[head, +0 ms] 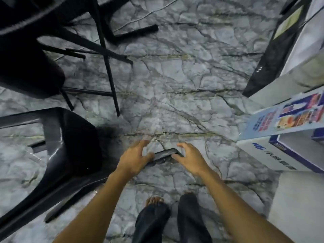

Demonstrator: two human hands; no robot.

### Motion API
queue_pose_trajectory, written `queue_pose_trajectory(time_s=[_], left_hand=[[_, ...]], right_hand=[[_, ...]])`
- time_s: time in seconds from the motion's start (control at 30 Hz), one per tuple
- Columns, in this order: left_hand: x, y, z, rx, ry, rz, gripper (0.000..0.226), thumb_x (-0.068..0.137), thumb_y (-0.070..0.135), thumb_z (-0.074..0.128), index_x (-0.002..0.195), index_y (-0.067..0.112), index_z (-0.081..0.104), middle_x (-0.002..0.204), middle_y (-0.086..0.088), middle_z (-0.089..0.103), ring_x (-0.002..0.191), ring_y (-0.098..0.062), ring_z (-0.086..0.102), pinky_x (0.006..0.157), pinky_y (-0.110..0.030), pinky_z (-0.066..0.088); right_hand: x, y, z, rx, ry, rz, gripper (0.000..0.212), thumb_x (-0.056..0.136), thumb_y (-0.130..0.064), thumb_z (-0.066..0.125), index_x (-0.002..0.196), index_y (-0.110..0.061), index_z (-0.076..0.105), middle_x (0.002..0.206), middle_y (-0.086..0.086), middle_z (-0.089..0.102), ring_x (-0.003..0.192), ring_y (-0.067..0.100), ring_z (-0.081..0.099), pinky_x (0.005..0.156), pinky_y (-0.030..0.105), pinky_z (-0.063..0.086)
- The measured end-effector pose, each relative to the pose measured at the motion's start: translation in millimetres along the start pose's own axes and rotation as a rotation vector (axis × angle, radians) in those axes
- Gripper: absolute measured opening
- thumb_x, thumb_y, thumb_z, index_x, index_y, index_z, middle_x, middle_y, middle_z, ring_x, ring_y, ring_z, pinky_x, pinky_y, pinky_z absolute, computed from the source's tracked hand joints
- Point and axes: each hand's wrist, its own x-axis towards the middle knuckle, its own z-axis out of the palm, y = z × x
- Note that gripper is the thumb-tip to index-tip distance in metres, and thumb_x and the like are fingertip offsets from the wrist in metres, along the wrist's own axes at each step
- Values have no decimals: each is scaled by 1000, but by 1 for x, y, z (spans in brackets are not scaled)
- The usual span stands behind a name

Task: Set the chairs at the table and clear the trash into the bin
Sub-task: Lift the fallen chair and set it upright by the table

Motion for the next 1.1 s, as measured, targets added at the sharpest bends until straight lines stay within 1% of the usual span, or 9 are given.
queue_pose_trajectory(time_s=[0.23,0.33,0.5,0.57,0.73,0.8,0.9,1.0,1.1], left_hand=[[41,-19,78,-75,22,-44,48,91,50,57,134,29,53,133,2,57,118,-21,57,96,-38,47],[49,-24,100,74,76,37,47,85,62,54,122,33,59,113,8,67,102,-18,63,80,-33,45],[51,-23,103,69,171,63,58,73,75,45,109,34,65,95,9,71,87,-16,65,68,-31,43],[47,-20,96,39,169,47,54,72,71,52,108,33,66,93,8,72,85,-15,65,68,-31,44],[16,-19,47,-133,134,12,45,63,76,62,96,46,67,89,17,72,83,-3,67,74,-36,54],[1,-12,16,-251,103,49,41,62,75,68,97,54,66,97,20,73,91,2,68,82,-31,55],[-27,1,-30,-260,86,129,38,71,52,79,107,46,69,104,28,68,95,6,66,85,-26,55],[-63,-1,-71,-229,179,217,32,79,29,79,99,52,67,102,29,65,93,2,65,76,-12,49],[-111,-14,-116,-181,216,269,26,82,34,72,97,54,65,102,24,66,93,-1,65,76,-11,46]], right_hand=[[68,72,25,-49,-103,-127,54,87,-51,60,133,-24,49,136,-2,54,123,18,51,97,32,45],[79,88,32,-8,-132,-185,41,89,-44,62,125,-25,57,124,-3,62,112,15,57,89,26,46],[83,98,36,110,-105,-251,29,87,-34,67,115,-25,66,103,-11,67,92,3,60,71,1,40],[80,94,34,187,-109,-237,27,84,-31,71,111,-25,69,100,-12,67,87,-5,60,71,1,41],[57,56,29,292,-12,-314,25,76,-34,77,100,-27,74,91,-7,69,84,8,65,76,32,55],[42,30,24,264,45,-391,31,75,-50,70,98,-30,73,88,-9,67,82,7,62,72,30,51],[17,-13,20,212,77,-476,54,70,-76,52,99,-35,69,84,-13,63,82,3,57,68,24,45],[-11,-62,18,182,96,-554,44,74,-70,56,99,-36,68,84,-13,62,81,3,55,67,24,44],[-44,-114,21,164,87,-637,44,76,-68,57,99,-32,70,86,-16,59,85,1,54,70,16,40]])
